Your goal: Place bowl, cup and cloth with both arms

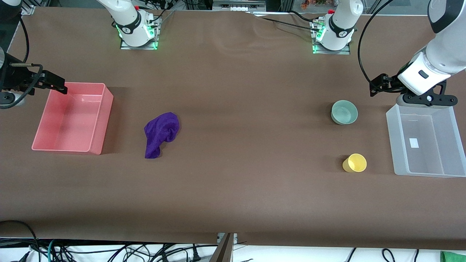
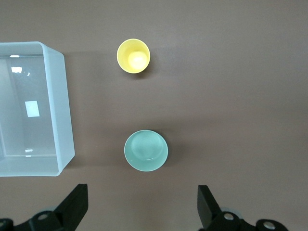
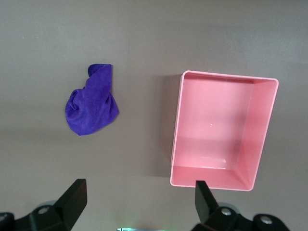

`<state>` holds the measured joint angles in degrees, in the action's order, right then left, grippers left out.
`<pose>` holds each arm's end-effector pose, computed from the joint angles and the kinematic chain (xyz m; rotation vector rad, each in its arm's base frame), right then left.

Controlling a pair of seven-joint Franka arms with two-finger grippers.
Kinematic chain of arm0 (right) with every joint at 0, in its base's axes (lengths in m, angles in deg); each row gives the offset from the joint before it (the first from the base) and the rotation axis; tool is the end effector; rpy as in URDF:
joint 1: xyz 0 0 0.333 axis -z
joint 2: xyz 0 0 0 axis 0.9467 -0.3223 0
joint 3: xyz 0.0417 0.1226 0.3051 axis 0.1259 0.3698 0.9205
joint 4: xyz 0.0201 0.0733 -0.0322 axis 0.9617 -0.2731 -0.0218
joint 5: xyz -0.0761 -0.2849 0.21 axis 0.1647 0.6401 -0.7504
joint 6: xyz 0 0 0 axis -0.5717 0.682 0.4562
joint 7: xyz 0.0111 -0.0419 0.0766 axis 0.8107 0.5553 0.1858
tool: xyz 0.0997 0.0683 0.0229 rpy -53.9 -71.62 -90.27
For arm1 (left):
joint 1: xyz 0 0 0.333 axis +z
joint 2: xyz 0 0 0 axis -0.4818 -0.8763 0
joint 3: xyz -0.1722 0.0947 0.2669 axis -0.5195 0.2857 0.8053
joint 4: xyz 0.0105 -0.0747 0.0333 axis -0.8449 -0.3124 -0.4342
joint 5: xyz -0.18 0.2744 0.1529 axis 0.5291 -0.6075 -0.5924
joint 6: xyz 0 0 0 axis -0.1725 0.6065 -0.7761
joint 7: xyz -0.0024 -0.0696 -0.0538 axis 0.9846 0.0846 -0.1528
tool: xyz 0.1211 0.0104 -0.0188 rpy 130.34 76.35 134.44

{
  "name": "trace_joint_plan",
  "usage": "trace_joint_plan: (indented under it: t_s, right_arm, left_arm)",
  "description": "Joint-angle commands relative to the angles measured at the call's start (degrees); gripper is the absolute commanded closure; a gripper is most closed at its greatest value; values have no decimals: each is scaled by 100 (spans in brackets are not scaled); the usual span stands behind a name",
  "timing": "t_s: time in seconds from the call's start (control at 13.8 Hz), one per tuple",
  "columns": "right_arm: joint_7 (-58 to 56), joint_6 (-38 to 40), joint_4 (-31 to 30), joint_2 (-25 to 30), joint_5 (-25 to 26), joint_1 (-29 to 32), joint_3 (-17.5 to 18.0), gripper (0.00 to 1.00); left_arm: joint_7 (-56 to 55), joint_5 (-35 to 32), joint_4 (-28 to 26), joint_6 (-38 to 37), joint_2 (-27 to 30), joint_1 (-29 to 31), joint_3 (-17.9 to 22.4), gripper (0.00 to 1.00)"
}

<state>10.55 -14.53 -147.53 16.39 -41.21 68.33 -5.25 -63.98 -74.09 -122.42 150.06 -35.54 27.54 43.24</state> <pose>0.5476 0.0079 0.6053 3.1242 0.0784 -0.1569 0.5135 -0.0438 0.5593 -3.1109 0.0953 0.1399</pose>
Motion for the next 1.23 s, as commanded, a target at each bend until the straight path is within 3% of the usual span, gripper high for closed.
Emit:
trace_joint_plan:
  t_s: [0.0,0.44,0.65,0.73,0.87,1.02,1.16]
  right_arm:
    - [-65,40,138,-52,-107,76,3,0]
    - [-64,40,138,-52,-107,77,3,0]
    - [-64,40,138,-52,-107,77,3,0]
    - [-64,40,138,-52,-107,77,3,0]
    - [-73,49,138,-52,-107,77,3,0]
    - [-64,22,138,-121,-116,68,12,0]
    - [-47,49,77,-323,-142,33,38,0]
  left_arm:
    - [42,53,217,-131,-99,39,-55,0]
    - [16,62,208,-165,-213,47,-46,0]
    - [164,-16,173,-427,-791,74,6,0]
    - [226,-78,155,-821,-1107,213,7,0]
    - [401,-122,112,-861,-1670,521,-2,0]
    - [551,-149,-80,-188,-2032,741,-2,0]
    - [1034,-245,-738,857,-1989,777,-2,0]
